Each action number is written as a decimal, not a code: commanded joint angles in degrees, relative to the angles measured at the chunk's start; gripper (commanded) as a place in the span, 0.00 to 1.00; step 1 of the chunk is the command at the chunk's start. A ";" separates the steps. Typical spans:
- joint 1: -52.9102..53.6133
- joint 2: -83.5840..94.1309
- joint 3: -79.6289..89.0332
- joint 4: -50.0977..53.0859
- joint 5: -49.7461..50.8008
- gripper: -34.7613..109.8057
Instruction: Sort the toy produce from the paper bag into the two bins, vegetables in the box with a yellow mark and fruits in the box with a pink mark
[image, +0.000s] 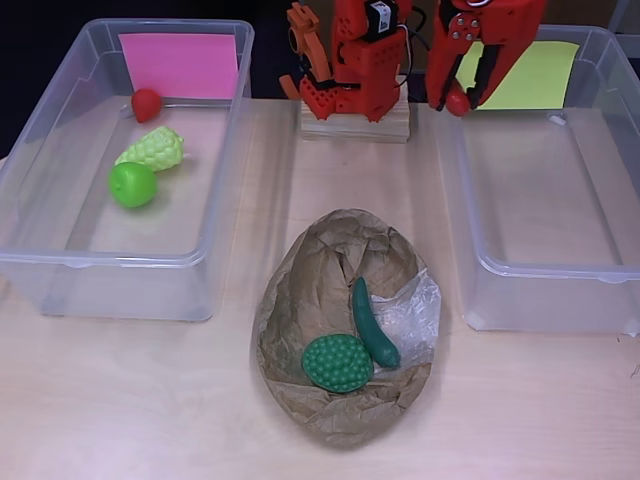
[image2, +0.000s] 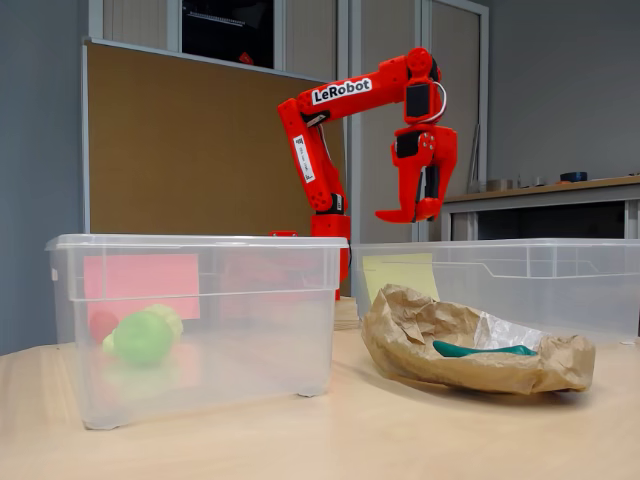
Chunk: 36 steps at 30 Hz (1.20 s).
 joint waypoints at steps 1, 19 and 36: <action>-8.53 0.00 1.05 -1.58 12.66 0.33; -25.58 -6.77 26.98 -46.41 36.12 0.35; -27.33 -10.81 31.90 -54.32 32.43 0.44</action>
